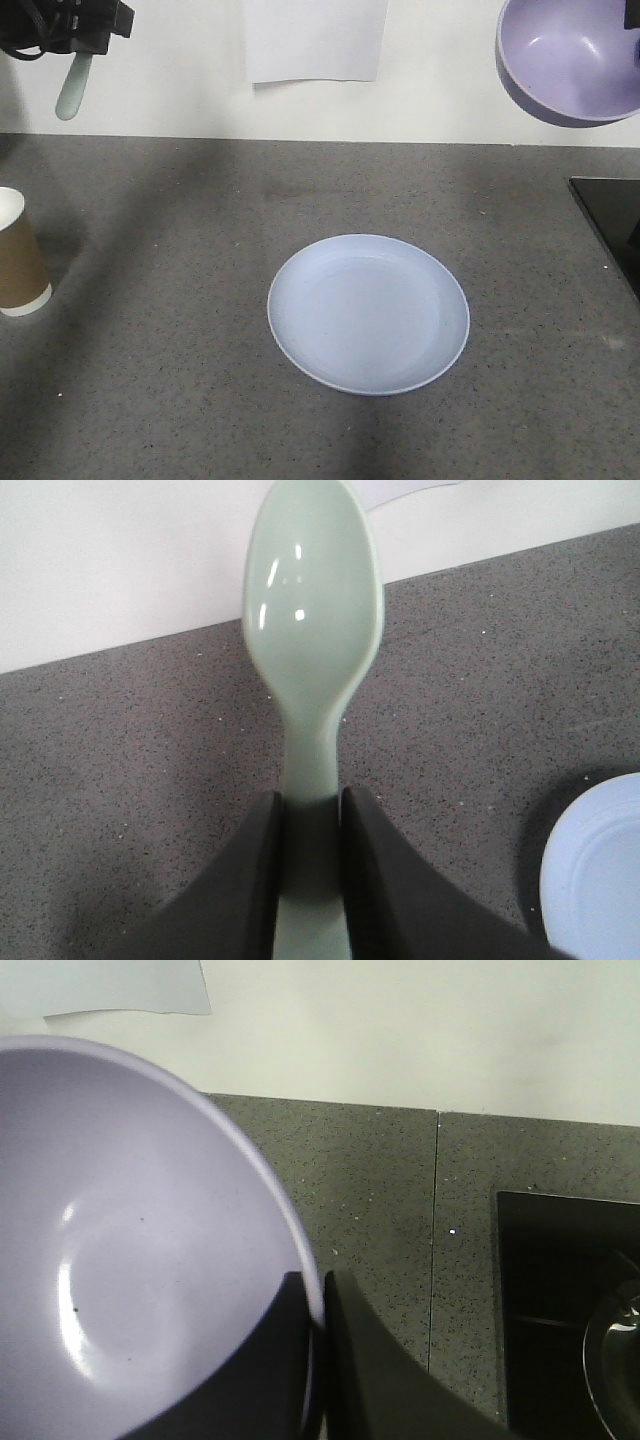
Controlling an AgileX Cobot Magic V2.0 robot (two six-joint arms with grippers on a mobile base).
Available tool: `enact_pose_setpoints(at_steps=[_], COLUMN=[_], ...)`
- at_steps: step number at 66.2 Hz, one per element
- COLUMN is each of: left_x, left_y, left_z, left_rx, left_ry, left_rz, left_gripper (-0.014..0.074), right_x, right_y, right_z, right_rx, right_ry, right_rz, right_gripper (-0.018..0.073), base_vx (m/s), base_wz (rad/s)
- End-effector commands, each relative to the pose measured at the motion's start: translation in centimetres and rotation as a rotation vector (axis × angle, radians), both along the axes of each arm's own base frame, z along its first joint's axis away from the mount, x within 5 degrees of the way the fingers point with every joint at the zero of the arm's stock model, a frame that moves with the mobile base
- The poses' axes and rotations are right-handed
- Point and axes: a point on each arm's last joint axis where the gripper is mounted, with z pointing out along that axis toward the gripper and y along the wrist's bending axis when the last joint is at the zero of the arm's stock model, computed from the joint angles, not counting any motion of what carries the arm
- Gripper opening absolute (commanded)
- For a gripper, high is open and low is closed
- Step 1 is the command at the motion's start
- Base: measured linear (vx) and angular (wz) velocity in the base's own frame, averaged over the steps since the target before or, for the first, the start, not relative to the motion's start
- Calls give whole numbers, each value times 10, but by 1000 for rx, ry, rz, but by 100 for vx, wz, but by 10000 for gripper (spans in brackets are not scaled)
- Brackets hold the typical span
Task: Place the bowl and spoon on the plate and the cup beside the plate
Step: 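Drive the base, holding spoon and bowl, to the counter with the blue plate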
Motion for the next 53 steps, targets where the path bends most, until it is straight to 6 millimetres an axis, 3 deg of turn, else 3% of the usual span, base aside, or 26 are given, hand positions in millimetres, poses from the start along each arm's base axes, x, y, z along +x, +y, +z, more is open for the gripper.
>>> enact_pose_setpoints(at_steps=[1,53], left_x=[-15,-15], left_y=[2,2], left_z=[29,29], left_rx=[-39,-39], left_ry=[-133,-133], left_rz=[-3,-3], left_gripper=[-6,-6], right_x=[-10,-10], right_y=[0,0], right_z=[22,22], right_rx=[3,3], right_ry=[-127,-126], right_rz=[-10,-10], right_gripper=[-6,-6], base_vx=[0,0], base_wz=[0,0])
